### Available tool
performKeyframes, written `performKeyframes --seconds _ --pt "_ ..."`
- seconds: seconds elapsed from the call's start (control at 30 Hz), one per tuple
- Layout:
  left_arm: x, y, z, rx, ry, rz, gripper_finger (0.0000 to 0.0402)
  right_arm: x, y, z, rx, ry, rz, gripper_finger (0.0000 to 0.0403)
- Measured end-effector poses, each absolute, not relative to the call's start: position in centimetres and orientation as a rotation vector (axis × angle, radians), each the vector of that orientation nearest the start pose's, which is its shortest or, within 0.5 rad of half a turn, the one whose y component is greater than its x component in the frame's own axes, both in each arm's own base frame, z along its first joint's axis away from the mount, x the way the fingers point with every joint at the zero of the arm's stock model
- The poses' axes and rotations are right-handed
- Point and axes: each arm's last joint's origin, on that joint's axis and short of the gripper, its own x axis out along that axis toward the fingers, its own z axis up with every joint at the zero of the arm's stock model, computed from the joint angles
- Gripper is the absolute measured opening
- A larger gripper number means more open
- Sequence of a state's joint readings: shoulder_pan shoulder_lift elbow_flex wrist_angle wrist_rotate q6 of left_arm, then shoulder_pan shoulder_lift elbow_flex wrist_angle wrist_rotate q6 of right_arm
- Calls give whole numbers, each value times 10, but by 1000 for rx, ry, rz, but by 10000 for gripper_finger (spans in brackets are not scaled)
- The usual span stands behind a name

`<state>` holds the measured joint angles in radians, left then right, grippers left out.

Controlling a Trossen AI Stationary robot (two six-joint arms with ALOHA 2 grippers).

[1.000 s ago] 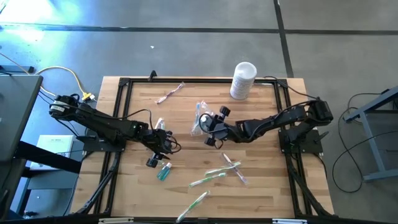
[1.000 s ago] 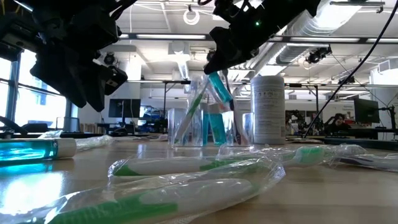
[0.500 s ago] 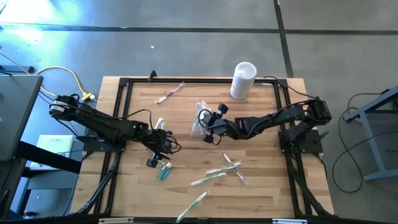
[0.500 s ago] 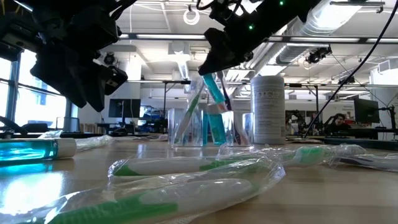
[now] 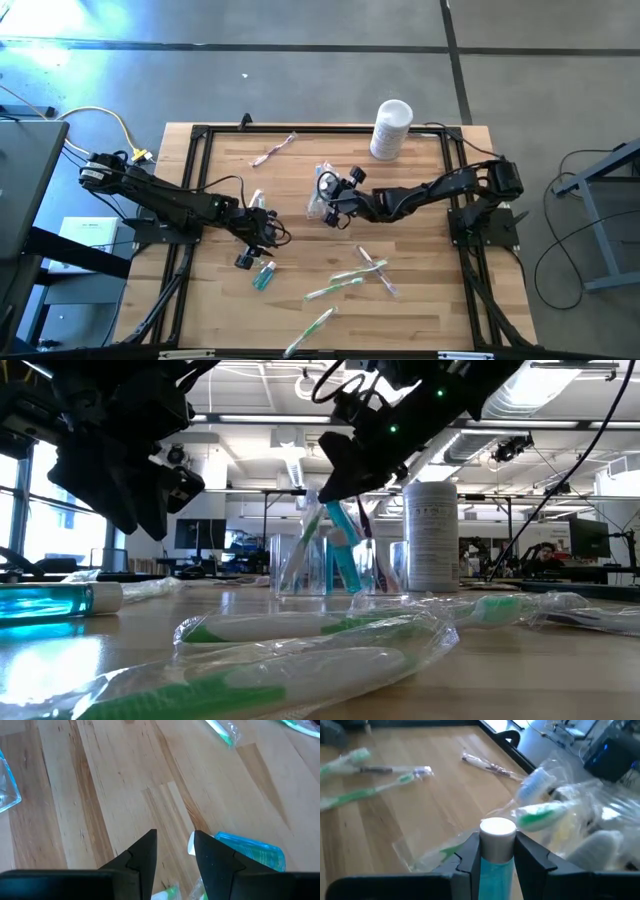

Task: Pick & Place toothbrushing station
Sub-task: Put the blue mouthwash bottle into the transparent organizer

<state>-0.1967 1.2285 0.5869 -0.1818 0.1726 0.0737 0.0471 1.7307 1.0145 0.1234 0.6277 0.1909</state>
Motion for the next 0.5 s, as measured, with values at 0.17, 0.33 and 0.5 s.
performKeyframes --seconds 0.17,0.33,0.5 --pt "224 -50 183 78 814 -378 127 357 -6 191 78 550 -664 127" --pt "224 -50 183 78 809 -378 127 357 -6 191 67 560 -661 243" --pt "224 -50 183 78 808 -378 127 355 -2 197 28 535 -689 310"
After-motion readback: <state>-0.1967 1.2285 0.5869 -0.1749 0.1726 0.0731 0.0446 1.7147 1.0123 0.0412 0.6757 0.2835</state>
